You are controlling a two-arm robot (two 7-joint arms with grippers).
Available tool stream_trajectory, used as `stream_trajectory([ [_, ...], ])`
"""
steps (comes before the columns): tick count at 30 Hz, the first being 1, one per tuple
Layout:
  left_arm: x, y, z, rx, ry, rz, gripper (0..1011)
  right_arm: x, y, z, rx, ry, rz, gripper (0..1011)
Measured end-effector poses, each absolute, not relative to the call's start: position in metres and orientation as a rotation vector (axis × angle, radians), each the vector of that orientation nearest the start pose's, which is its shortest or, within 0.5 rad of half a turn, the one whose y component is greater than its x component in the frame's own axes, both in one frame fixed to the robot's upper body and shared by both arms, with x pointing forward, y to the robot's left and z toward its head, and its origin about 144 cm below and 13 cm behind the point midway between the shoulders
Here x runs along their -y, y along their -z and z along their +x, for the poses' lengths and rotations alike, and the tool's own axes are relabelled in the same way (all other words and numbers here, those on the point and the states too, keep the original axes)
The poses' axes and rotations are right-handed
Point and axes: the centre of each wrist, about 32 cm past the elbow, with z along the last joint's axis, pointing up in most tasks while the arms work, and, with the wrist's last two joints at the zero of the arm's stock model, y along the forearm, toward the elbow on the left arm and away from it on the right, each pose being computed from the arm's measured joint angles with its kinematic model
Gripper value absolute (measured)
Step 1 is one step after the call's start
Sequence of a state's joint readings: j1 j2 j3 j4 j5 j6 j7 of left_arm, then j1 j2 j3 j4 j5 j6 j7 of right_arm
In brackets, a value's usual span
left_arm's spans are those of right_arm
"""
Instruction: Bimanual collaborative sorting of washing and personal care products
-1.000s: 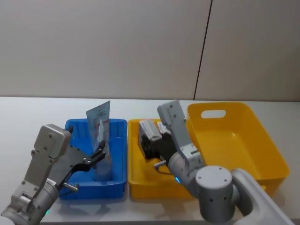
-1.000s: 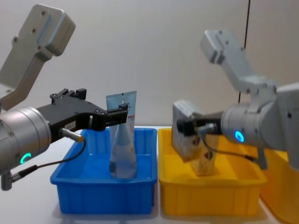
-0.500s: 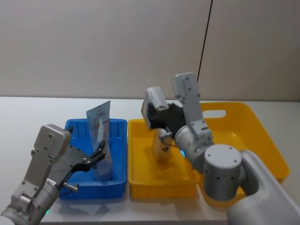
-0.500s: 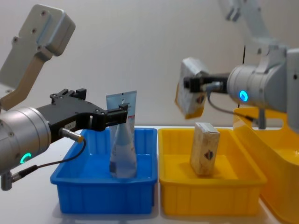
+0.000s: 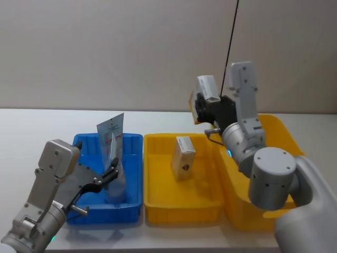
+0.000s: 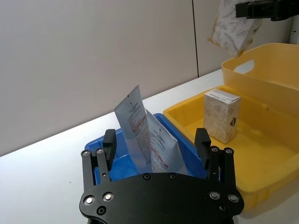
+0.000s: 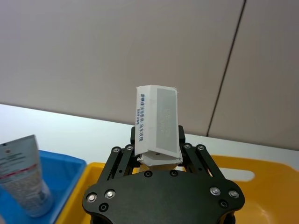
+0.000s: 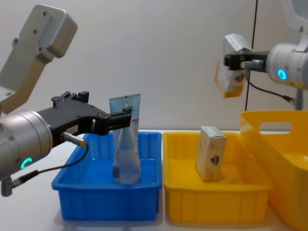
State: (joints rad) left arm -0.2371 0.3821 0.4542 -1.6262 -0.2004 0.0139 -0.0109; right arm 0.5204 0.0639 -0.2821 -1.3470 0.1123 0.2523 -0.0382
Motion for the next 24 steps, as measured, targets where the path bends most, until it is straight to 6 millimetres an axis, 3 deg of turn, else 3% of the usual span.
stream_trajectory([
  [9, -0.198, -1.204, 0.492, 0.268, -1.124, 0.061, 1001, 0.187, -1.256, 0.582, 0.054, 1.429, -0.111, 373],
  [24, -0.198, -1.204, 0.492, 0.268, -1.124, 0.061, 1001, 0.211, -1.238, 0.567, -0.013, 1.501, -0.215, 373],
])
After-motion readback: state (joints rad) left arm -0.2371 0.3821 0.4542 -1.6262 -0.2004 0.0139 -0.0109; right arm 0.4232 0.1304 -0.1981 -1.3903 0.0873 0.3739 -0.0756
